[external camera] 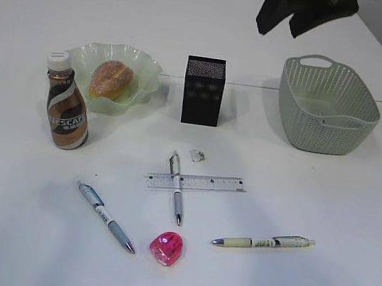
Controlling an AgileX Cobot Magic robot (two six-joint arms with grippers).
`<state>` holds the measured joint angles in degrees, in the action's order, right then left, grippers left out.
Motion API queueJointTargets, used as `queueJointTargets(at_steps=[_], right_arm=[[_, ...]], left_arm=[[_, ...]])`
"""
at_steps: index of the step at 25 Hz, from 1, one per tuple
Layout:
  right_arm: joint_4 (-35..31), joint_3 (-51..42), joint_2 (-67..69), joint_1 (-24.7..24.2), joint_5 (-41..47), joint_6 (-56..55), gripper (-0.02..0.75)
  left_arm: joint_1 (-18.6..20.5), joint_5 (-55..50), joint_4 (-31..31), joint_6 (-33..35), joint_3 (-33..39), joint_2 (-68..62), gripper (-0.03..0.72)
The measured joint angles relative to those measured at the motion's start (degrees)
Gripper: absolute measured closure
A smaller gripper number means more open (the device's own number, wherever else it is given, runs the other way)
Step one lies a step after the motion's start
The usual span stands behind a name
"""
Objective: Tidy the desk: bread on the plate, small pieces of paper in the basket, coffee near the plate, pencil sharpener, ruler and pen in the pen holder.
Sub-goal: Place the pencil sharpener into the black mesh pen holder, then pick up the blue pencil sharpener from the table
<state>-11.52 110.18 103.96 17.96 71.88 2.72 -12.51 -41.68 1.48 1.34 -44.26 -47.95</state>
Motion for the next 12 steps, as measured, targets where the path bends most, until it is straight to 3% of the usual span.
queueJointTargets(at_steps=[4,9,12], right_arm=[[0.94,-6.43,-3.93,2.64,0.00,-0.09,0.330],[3.09,-16.92,-6.57,11.72,-0.11,-0.09,0.331],[3.33,-20.03,-6.57,14.08,-0.19,-0.09,0.330]], left_arm=[[0.00,-1.39,1.04,0.00,0.00,0.00,0.214],[0.00,-2.38,1.73,0.00,0.00,0.00,0.214],[0.00,-2.91,1.87,0.00,0.00,0.00,0.214]])
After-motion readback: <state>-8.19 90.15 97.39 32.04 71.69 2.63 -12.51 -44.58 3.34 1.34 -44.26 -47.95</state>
